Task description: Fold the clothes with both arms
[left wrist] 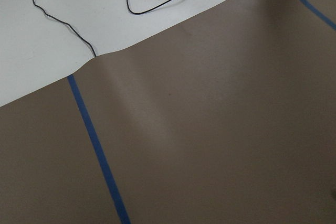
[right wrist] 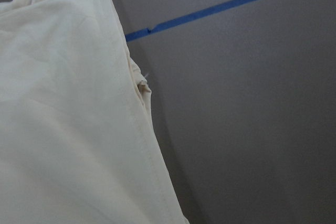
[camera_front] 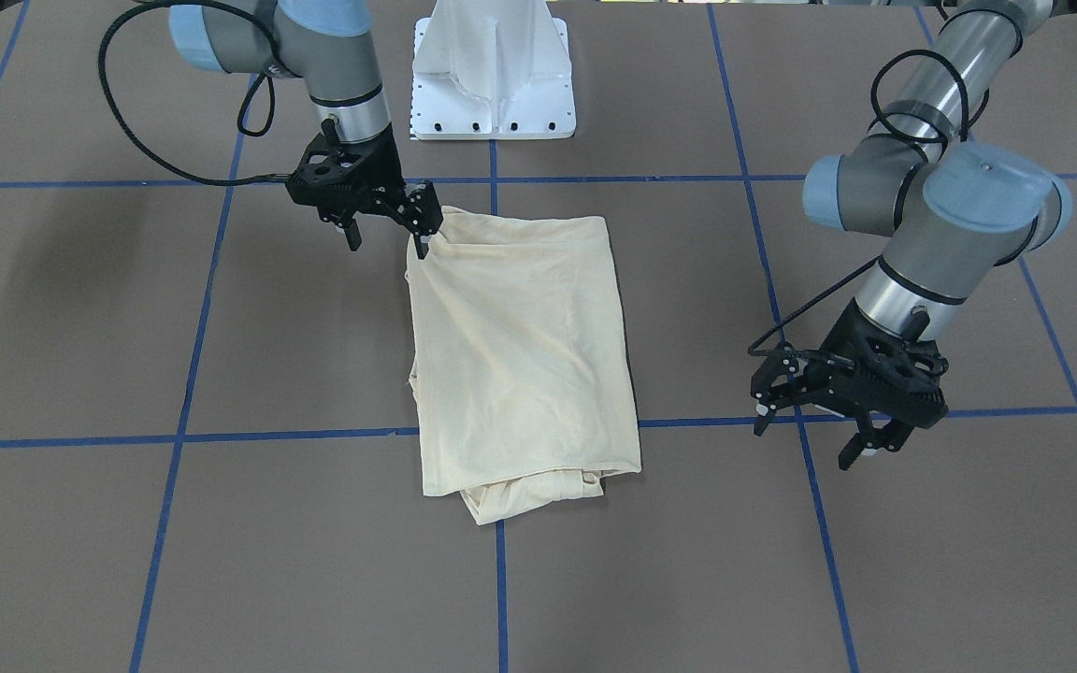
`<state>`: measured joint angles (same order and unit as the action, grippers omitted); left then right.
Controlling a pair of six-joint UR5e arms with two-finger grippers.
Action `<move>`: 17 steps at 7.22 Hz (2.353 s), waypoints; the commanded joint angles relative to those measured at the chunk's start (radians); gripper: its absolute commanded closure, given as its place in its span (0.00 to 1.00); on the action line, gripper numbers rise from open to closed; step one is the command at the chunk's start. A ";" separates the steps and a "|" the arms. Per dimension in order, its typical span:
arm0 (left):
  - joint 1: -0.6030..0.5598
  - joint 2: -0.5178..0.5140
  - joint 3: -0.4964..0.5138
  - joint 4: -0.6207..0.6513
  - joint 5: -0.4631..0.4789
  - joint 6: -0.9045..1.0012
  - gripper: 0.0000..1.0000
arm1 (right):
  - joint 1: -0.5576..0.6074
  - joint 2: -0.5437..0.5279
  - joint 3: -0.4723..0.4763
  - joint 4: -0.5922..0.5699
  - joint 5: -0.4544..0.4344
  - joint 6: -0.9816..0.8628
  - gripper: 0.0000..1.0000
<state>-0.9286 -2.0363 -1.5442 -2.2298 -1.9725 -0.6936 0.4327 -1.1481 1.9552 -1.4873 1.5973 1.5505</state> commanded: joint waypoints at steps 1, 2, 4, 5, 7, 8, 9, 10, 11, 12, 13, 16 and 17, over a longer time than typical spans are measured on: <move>0.155 0.150 -0.295 0.053 -0.010 -0.253 0.00 | 0.072 -0.118 0.065 0.095 0.069 -0.090 0.00; 0.265 0.204 -0.377 0.058 0.038 -0.365 0.00 | 0.087 -0.228 0.065 0.236 0.105 -0.105 0.00; 0.518 0.240 -0.396 0.058 0.258 -0.571 0.00 | 0.136 -0.326 0.060 0.328 0.158 -0.136 0.00; 0.569 0.232 -0.377 0.059 0.308 -0.648 0.08 | 0.136 -0.322 0.059 0.328 0.155 -0.136 0.00; 0.593 0.203 -0.323 0.058 0.319 -0.734 0.41 | 0.135 -0.318 0.059 0.328 0.150 -0.136 0.00; 0.593 0.197 -0.304 0.058 0.319 -0.739 0.44 | 0.135 -0.320 0.057 0.328 0.150 -0.135 0.00; 0.593 0.197 -0.301 0.058 0.319 -0.739 0.47 | 0.136 -0.320 0.059 0.326 0.150 -0.135 0.00; 0.593 0.199 -0.300 0.058 0.317 -0.739 0.47 | 0.136 -0.320 0.057 0.326 0.150 -0.135 0.00; 0.596 0.200 -0.298 0.058 0.316 -0.739 0.47 | 0.136 -0.320 0.057 0.326 0.150 -0.135 0.00; 0.596 0.200 -0.297 0.058 0.316 -0.739 0.47 | 0.136 -0.320 0.057 0.326 0.150 -0.135 0.00; 0.608 0.202 -0.298 0.058 0.316 -0.739 0.46 | 0.136 -0.320 0.057 0.326 0.150 -0.135 0.00; 0.631 0.208 -0.297 0.059 0.317 -0.739 0.46 | 0.136 -0.318 0.054 0.326 0.150 -0.135 0.00; 0.631 0.208 -0.297 0.058 0.317 -0.739 0.46 | 0.136 -0.318 0.054 0.326 0.150 -0.135 0.00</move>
<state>-0.2991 -1.8294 -1.8409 -2.1714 -1.6553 -1.4327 0.5691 -1.4671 2.0098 -1.1612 1.7472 1.4154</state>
